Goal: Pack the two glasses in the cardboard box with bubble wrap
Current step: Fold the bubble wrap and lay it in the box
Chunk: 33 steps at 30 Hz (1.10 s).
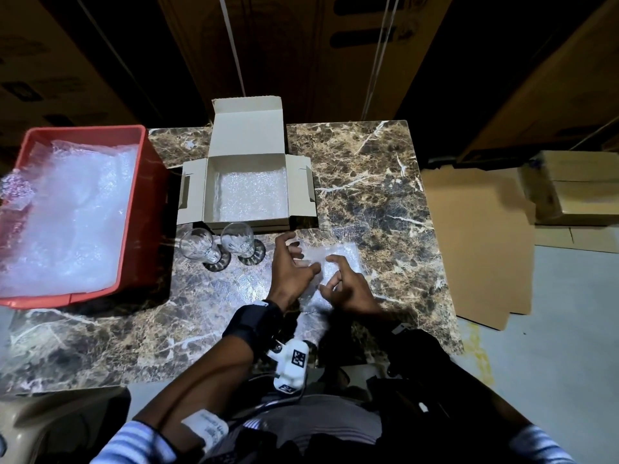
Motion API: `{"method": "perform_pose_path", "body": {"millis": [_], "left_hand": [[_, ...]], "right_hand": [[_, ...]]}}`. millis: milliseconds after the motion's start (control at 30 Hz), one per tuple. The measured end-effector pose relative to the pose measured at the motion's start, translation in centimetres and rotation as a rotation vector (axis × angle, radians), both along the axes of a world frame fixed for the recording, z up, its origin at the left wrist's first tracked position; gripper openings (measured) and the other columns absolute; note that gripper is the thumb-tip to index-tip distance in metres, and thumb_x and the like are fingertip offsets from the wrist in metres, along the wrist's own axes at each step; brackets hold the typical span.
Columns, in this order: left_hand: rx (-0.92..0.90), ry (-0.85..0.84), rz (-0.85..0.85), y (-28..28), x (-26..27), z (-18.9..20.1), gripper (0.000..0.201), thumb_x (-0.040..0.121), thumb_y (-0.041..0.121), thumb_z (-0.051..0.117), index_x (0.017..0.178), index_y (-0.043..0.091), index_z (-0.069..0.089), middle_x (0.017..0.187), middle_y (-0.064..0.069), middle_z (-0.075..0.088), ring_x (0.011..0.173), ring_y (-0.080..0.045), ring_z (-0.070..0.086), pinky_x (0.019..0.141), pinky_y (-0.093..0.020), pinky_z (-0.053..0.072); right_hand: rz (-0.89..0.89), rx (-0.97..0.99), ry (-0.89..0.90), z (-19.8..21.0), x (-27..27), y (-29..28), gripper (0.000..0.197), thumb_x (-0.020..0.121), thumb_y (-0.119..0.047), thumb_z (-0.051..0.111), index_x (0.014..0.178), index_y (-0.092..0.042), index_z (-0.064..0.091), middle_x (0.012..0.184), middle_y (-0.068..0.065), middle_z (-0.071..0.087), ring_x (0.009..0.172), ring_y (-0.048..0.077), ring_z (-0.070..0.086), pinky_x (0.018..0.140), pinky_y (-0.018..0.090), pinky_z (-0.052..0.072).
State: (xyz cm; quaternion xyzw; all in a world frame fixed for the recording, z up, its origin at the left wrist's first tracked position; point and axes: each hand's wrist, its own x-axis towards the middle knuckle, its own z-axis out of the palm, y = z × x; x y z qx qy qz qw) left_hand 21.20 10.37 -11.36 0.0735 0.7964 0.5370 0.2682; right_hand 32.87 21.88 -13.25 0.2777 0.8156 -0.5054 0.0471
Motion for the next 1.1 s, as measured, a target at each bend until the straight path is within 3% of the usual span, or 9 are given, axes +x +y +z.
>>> {"method": "perform_pose_path", "body": {"millis": [100, 200, 267, 500, 633, 767, 867, 967, 1100], "left_hand": [[0.002, 0.089, 0.064, -0.4, -0.5, -0.3, 0.064, 0.078, -0.010, 0.077, 0.127, 0.020, 0.049, 0.115, -0.015, 0.055, 0.079, -0.016, 0.062, 0.067, -0.023, 0.057], [-0.068, 0.263, 0.040, -1.4, -0.7, -0.5, 0.057, 0.079, -0.012, 0.067, 0.126, 0.015, 0.050, 0.117, -0.011, 0.046, 0.092, -0.027, 0.061, 0.081, -0.037, 0.059], [-0.148, 0.337, -0.033, -1.9, -0.4, -0.3, 0.060, 0.081, -0.008, 0.069, 0.133, 0.012, 0.048, 0.124, -0.010, 0.042, 0.101, -0.025, 0.056, 0.089, -0.031, 0.053], [-0.317, 0.666, -0.549, -2.5, 1.4, -0.7, 0.056, 0.089, 0.020, 0.061, 0.143, 0.019, 0.048, 0.143, -0.006, 0.043, 0.129, -0.025, 0.041, 0.106, -0.044, 0.035], [-0.533, 0.726, -0.785, -3.6, 2.5, -3.0, 0.066, 0.100, 0.034, 0.038, 0.161, 0.013, 0.025, 0.170, -0.009, 0.016, 0.156, -0.030, 0.015, 0.121, -0.048, 0.019], [-0.603, 0.768, -0.847, -4.4, 3.0, -4.3, 0.068, 0.103, 0.038, 0.025, 0.164, 0.011, 0.010, 0.173, -0.007, -0.002, 0.159, -0.030, 0.003, 0.123, -0.056, 0.014], [-0.628, 0.771, -0.851, -4.4, 3.2, -4.5, 0.070, 0.102, 0.041, 0.022, 0.165, 0.012, 0.008, 0.173, -0.006, -0.005, 0.159, -0.029, 0.000, 0.124, -0.059, 0.011], [-0.626, 0.789, -0.860, -4.7, 3.0, -4.5, 0.071, 0.103, 0.044, 0.024, 0.165, 0.012, 0.012, 0.173, -0.006, -0.001, 0.159, -0.028, 0.002, 0.123, -0.060, 0.011], [-0.626, 0.808, -0.880, -5.3, 2.2, -4.7, 0.071, 0.105, 0.053, 0.024, 0.165, 0.019, 0.007, 0.173, -0.004, -0.003, 0.159, -0.025, -0.002, 0.123, -0.060, 0.006]], "right_hand": [[0.022, 0.013, -0.001, -0.2, -0.1, 0.1, 0.068, 0.086, -0.017, 0.073, 0.146, -0.024, 0.042, 0.070, -0.005, 0.069, 0.058, -0.001, 0.059, 0.062, 0.022, 0.042], [0.037, 0.003, -0.002, -0.1, -0.1, 0.2, 0.071, 0.088, -0.020, 0.073, 0.150, -0.025, 0.040, 0.071, -0.006, 0.070, 0.062, -0.002, 0.060, 0.063, 0.019, 0.040], [0.046, -0.005, 0.004, 0.1, -0.1, 0.2, 0.073, 0.088, -0.021, 0.073, 0.152, -0.025, 0.038, 0.072, -0.006, 0.071, 0.064, -0.002, 0.061, 0.063, 0.016, 0.039], [0.069, 0.032, 0.025, -0.3, -0.2, 0.4, 0.078, 0.086, -0.024, 0.074, 0.154, -0.024, 0.036, 0.074, -0.006, 0.072, 0.065, -0.006, 0.061, 0.062, 0.010, 0.039], [0.132, 0.083, 0.011, -0.6, -0.3, 0.8, 0.078, 0.089, -0.025, 0.070, 0.156, -0.023, 0.032, 0.079, -0.004, 0.073, 0.072, 0.000, 0.065, 0.070, 0.021, 0.047], [0.233, 0.605, 0.006, -0.2, -0.2, 0.5, 0.058, 0.091, -0.015, 0.059, 0.148, -0.015, 0.046, 0.113, 0.012, 0.065, 0.099, 0.033, 0.059, 0.080, 0.043, 0.051], [0.283, 0.779, 0.105, -1.7, 0.0, 0.1, 0.052, 0.087, -0.011, 0.057, 0.140, -0.011, 0.054, 0.130, 0.015, 0.056, 0.115, 0.032, 0.052, 0.093, 0.049, 0.050], [0.323, 0.779, 0.085, -3.5, 1.0, 0.4, 0.056, 0.099, -0.030, 0.042, 0.151, -0.010, 0.044, 0.156, 0.017, 0.043, 0.142, 0.035, 0.041, 0.118, 0.051, 0.035], [0.326, 0.773, 0.034, -4.2, 2.5, 1.5, 0.068, 0.105, -0.057, 0.027, 0.162, -0.018, 0.025, 0.169, 0.012, 0.017, 0.156, 0.025, 0.017, 0.127, 0.047, 0.010]]}}
